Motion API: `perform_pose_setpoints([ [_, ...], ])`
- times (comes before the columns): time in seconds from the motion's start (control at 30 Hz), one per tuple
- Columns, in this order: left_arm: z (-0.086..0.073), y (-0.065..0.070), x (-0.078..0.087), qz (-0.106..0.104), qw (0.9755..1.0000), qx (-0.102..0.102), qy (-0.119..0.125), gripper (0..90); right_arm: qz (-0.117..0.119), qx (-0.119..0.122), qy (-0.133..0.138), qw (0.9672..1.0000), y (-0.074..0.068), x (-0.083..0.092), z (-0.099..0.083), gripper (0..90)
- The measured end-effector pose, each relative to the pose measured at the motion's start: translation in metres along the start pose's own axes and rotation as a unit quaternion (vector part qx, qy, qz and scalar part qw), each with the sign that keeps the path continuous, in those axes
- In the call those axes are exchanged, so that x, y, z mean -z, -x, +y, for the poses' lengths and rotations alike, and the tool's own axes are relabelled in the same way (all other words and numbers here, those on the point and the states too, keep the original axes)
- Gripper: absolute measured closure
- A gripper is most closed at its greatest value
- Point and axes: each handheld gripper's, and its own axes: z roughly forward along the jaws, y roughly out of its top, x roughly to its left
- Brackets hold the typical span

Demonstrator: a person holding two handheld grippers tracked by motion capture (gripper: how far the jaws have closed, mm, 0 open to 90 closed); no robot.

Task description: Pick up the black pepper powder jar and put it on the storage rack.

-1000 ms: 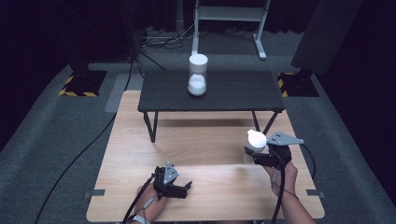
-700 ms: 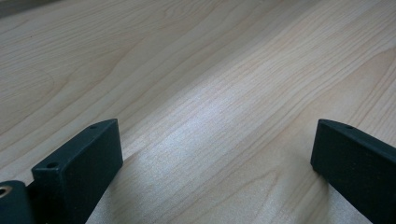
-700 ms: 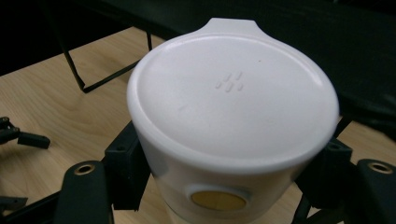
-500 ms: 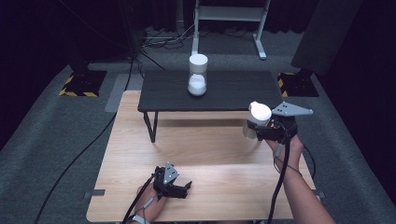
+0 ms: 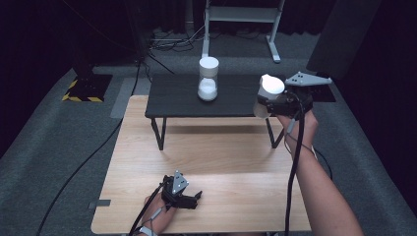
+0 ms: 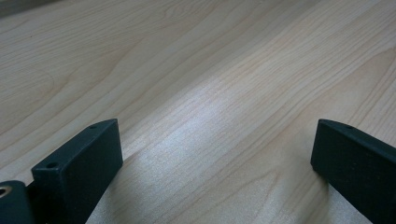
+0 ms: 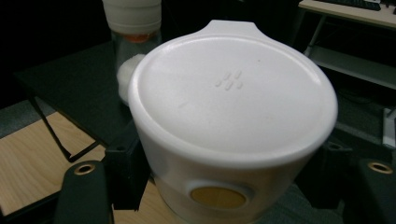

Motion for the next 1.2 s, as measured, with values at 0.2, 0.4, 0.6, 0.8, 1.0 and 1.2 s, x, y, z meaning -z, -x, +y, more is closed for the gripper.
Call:
perform_pose_setpoints([
  [0.2, 0.000, 0.000, 0.000, 0.000, 1.0000, 0.000, 0.000, 2.2, -0.003, 0.002, -0.005, 1.0000, 0.006, -0.021, 0.022, 30.2],
  [0.4, 0.000, 0.000, 0.000, 0.000, 1.0000, -0.001, 0.000, 2.2, -0.001, -0.005, -0.013, 0.9999, 0.009, -0.050, 0.033, 30.3],
  [0.6, 0.000, 0.000, 0.000, 0.000, 1.0000, -0.001, 0.000, 2.2, -0.001, 0.002, -0.026, 0.9997, 0.004, -0.080, 0.041, 30.3],
  [0.8, 0.000, 0.000, 0.000, 0.000, 1.0000, -0.001, 0.000, 2.2, 0.000, 0.001, -0.044, 0.9990, 0.002, -0.100, 0.044, 30.2],
  [1.0, 0.000, 0.000, 0.000, 0.000, 1.0000, -0.002, -0.001, 2.1, 0.006, -0.009, -0.040, 0.9992, 0.007, -0.105, 0.040, 30.0],
  [1.2, 0.000, -0.001, 0.002, -0.002, 1.0000, -0.001, -0.001, 2.1, 0.010, -0.030, -0.017, 0.9993, 0.014, -0.099, 0.032, 20.5],
])
